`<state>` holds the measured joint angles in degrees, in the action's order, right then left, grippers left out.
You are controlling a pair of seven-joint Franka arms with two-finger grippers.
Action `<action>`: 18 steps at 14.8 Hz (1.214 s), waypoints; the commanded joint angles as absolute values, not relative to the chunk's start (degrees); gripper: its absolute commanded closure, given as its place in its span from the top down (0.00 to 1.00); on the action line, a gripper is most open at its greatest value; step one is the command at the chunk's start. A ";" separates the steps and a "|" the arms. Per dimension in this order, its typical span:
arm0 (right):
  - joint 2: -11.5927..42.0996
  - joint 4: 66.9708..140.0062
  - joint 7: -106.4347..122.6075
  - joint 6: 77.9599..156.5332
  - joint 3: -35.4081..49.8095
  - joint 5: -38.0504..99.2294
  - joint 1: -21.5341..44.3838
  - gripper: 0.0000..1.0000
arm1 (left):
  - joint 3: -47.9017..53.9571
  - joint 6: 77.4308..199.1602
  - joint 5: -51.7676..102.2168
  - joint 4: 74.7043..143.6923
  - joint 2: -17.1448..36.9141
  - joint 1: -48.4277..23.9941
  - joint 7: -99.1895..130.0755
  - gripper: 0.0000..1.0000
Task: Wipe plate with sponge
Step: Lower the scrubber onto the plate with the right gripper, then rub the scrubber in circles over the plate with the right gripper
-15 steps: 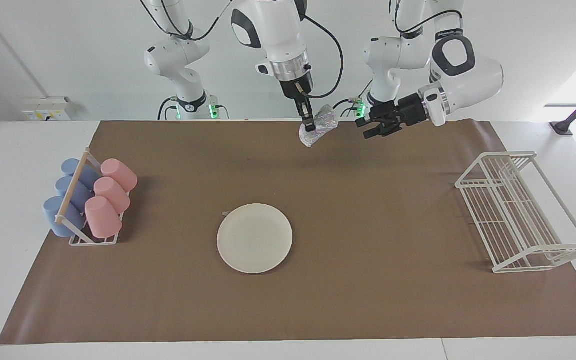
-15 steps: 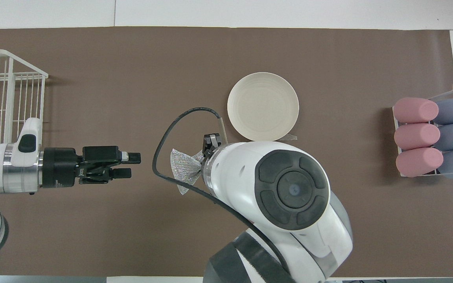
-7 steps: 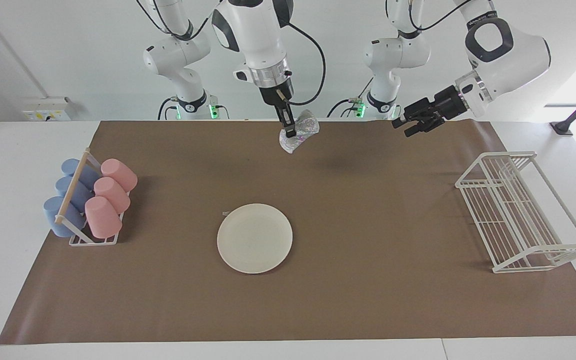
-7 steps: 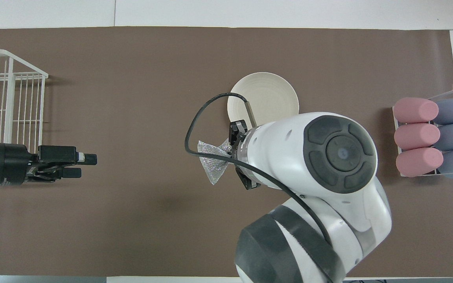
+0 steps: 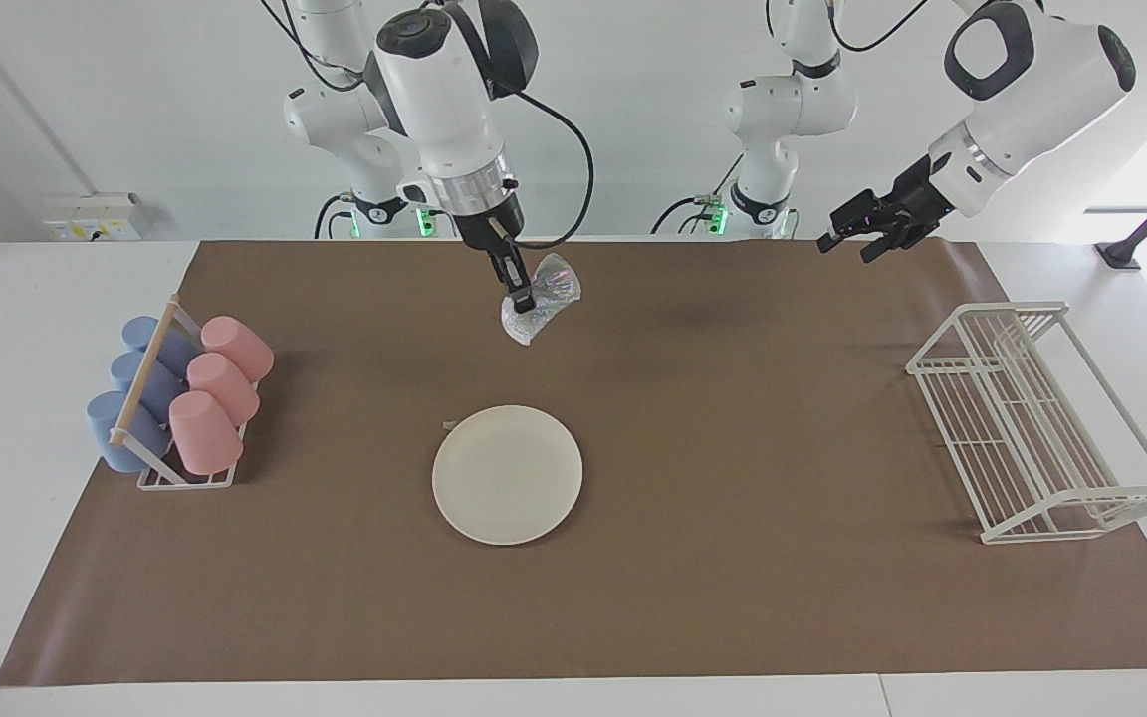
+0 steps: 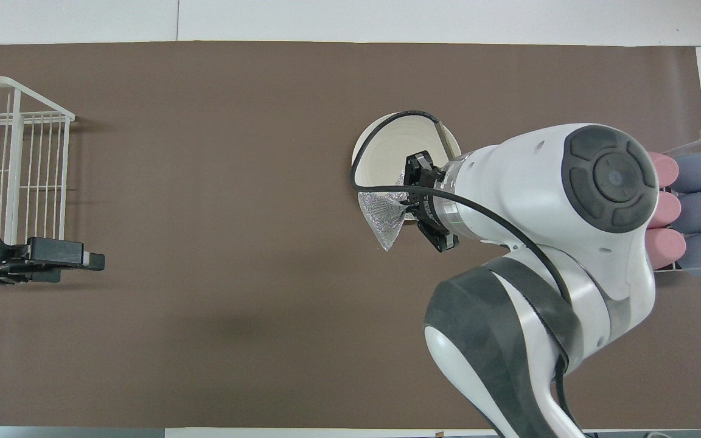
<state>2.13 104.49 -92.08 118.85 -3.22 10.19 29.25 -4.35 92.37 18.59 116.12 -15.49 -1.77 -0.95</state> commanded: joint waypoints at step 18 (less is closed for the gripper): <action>26.37 112.06 -63.99 157.50 -2.46 11.16 20.13 0.00 | -3.86 82.28 -0.62 91.95 -5.03 -3.51 -0.53 1.00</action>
<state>23.34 113.94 -67.90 156.53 -3.22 10.19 22.15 -2.66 86.37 0.49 98.64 -10.98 -1.90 -0.94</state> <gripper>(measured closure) 0.943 0.000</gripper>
